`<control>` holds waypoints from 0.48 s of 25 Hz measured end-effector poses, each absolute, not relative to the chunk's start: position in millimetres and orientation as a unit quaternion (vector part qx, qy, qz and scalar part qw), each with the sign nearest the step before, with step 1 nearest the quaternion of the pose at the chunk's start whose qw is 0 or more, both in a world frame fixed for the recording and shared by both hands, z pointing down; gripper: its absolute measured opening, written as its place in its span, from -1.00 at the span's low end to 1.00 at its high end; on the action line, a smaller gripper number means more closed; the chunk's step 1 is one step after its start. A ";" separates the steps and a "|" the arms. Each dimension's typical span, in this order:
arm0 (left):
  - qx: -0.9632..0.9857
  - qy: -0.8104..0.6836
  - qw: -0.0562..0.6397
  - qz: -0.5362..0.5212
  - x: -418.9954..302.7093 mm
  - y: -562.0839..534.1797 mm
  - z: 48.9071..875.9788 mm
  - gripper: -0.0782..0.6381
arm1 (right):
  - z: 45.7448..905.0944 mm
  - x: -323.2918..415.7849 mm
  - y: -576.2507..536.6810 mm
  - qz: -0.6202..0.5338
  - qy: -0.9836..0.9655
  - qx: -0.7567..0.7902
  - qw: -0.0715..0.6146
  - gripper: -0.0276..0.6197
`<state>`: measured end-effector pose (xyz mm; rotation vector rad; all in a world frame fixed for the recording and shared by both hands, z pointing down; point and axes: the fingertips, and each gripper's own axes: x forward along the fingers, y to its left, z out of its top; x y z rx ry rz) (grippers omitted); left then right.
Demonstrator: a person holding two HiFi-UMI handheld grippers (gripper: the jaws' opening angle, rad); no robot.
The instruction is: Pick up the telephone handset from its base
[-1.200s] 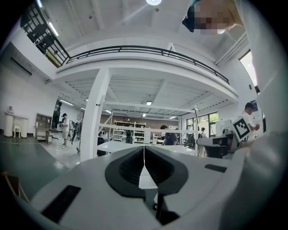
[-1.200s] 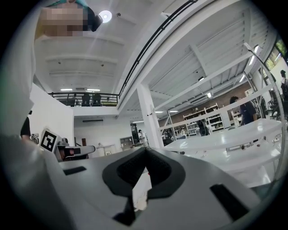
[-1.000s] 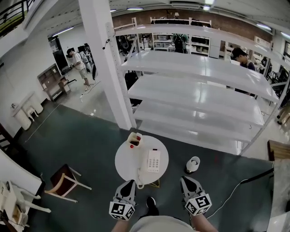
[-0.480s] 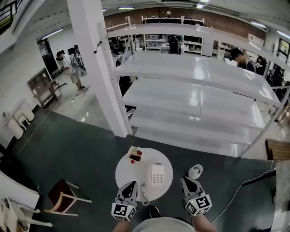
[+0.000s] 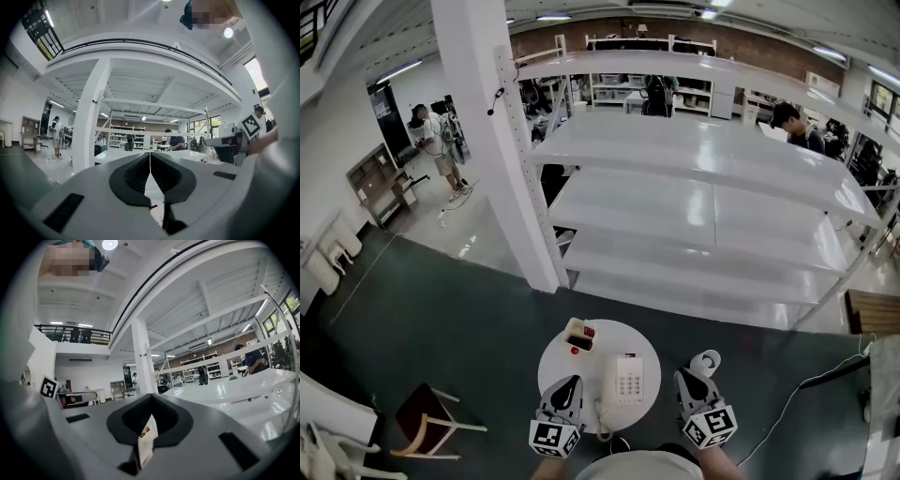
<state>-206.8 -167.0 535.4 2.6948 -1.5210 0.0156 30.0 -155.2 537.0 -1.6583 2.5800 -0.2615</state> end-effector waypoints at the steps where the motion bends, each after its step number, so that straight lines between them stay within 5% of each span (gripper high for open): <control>1: 0.871 -0.491 0.025 0.005 -205.9 -169.0 536.6 -0.72 | 537.9 30.7 -157.6 -0.086 0.837 -0.539 0.033 -0.89; 12: 0.857 -0.514 0.028 0.007 -186.0 -181.8 531.5 -0.72 | 533.0 46.6 -180.0 -0.094 0.847 -0.522 0.040 -0.89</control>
